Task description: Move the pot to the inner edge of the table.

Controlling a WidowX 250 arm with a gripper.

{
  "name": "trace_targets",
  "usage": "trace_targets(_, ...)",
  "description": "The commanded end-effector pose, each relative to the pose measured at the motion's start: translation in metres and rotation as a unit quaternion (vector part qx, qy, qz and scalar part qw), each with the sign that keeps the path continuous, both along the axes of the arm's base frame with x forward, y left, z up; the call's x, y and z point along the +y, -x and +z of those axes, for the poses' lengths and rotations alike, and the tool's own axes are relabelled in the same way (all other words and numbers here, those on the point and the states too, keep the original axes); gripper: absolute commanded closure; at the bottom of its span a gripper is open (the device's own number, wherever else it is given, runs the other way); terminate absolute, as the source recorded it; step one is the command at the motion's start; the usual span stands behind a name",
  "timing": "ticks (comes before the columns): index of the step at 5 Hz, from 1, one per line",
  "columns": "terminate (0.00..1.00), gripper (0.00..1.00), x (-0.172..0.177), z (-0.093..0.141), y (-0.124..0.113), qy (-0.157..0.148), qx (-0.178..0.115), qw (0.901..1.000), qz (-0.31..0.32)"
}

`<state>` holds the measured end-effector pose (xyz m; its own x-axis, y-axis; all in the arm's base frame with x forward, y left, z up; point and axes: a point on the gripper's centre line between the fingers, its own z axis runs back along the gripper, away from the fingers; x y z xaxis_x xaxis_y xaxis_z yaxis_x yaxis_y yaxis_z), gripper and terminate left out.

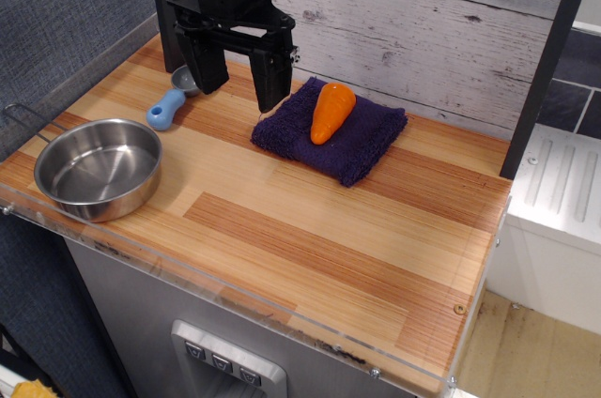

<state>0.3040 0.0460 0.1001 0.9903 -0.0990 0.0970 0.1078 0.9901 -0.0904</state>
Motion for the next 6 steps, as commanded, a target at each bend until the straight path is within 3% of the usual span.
trace_targets(1, 0.0, 0.0, 0.0, 0.0, 0.0, 0.0, 0.0, 1.0, 0.0)
trace_targets(3, 0.0, 0.0, 0.041, -0.03, 0.043, -0.001, 0.026, 0.9996, -0.004)
trace_targets(4, 0.0, 0.0, 0.049, -0.034, 0.054, -0.004, 0.043, 0.999, -0.009)
trace_targets(6, 0.0, 0.0, 0.046, -0.059, 0.059, -0.036, 0.057, 0.9977, -0.013)
